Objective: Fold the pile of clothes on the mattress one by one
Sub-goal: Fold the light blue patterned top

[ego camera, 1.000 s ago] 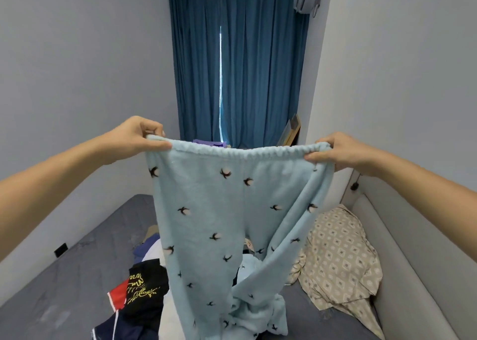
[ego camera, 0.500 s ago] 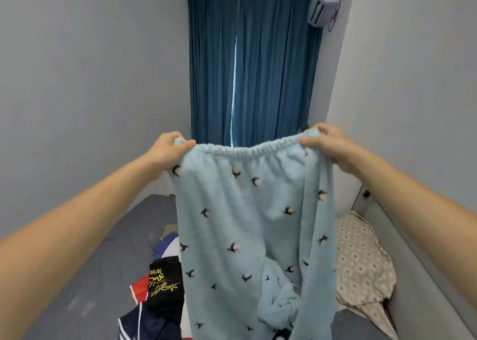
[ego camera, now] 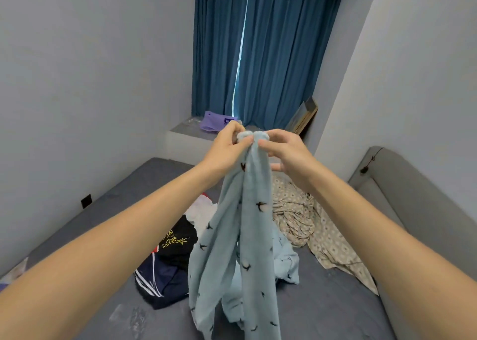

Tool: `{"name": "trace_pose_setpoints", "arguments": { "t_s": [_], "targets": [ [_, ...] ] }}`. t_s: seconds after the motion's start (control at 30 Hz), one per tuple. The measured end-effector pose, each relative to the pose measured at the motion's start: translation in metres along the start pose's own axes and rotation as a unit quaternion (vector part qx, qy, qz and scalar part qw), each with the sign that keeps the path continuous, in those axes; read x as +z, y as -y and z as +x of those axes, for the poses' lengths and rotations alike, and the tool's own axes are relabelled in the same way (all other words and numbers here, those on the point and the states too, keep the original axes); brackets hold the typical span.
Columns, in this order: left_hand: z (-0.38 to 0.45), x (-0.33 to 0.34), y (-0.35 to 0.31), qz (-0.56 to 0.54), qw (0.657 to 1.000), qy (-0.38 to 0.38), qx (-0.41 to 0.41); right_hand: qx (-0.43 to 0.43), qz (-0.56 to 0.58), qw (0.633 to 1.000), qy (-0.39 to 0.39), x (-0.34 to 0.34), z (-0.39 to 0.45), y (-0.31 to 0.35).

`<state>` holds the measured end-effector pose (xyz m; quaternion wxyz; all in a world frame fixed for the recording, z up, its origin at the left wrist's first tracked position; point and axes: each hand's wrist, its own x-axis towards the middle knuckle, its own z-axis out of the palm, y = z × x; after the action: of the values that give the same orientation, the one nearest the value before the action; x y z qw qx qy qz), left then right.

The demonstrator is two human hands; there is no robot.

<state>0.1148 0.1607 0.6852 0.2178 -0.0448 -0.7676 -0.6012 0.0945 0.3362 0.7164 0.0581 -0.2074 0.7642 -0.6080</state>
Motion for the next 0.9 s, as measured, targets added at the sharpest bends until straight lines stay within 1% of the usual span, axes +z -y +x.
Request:
{"name": "trace_pose_setpoints", "arguments": {
  "t_s": [0.07, 0.13, 0.17, 0.2, 0.23, 0.27, 0.3, 0.33, 0.37, 0.4, 0.47, 0.57, 0.63, 0.8, 0.9],
  "targets": [
    [-0.012, -0.009, -0.011, -0.034, 0.999, 0.034, 0.009, -0.011, 0.039, 0.996, 0.077, 0.002, -0.012, 0.013],
    [-0.02, -0.019, -0.016, -0.016, 0.998, 0.066, 0.019, -0.018, 0.048, 0.99, 0.133, 0.002, -0.022, 0.019],
    [-0.023, -0.024, -0.017, 0.01, 0.997, 0.073, 0.033, -0.024, 0.04, 0.988, 0.147, 0.002, -0.025, 0.02],
    [-0.024, -0.029, -0.017, 0.035, 0.995, 0.08, 0.046, -0.037, 0.022, 0.988, 0.147, 0.003, -0.028, 0.022],
    [-0.025, -0.034, -0.018, 0.051, 0.993, 0.09, 0.057, -0.067, -0.019, 0.99, 0.123, 0.003, -0.03, 0.022],
    [-0.025, -0.038, -0.021, 0.052, 0.991, 0.103, 0.067, -0.112, -0.082, 0.987, 0.076, 0.002, -0.028, 0.021],
    [-0.025, -0.043, -0.025, 0.043, 0.989, 0.118, 0.074, -0.153, -0.151, 0.976, 0.027, -0.001, -0.025, 0.018],
    [-0.025, -0.048, -0.031, 0.032, 0.988, 0.131, 0.08, -0.171, -0.202, 0.964, -0.002, -0.006, -0.02, 0.014],
    [-0.026, -0.054, -0.037, 0.024, 0.985, 0.145, 0.086, -0.166, -0.232, 0.959, -0.005, -0.009, -0.019, 0.011],
    [-0.026, -0.06, -0.044, 0.023, 0.983, 0.159, 0.091, -0.152, -0.246, 0.957, 0.01, -0.011, -0.018, 0.008],
    [-0.026, -0.072, -0.056, 0.033, 0.977, 0.185, 0.098, -0.13, -0.267, 0.954, 0.037, -0.01, -0.017, 0.003],
    [-0.024, -0.088, -0.066, 0.046, 0.971, 0.208, 0.105, -0.137, -0.267, 0.952, 0.06, -0.006, -0.016, 0.003],
    [-0.026, -0.096, -0.069, 0.048, 0.971, 0.21, 0.101, -0.149, -0.278, 0.946, 0.071, -0.005, -0.016, 0.004],
    [-0.029, -0.112, -0.065, 0.058, 0.978, 0.174, 0.097, -0.127, -0.29, 0.946, 0.073, -0.02, -0.01, 0.014],
    [-0.029, -0.116, -0.06, 0.062, 0.984, 0.137, 0.093, -0.155, -0.268, 0.949, 0.051, -0.029, -0.005, 0.03]
  ]
}}
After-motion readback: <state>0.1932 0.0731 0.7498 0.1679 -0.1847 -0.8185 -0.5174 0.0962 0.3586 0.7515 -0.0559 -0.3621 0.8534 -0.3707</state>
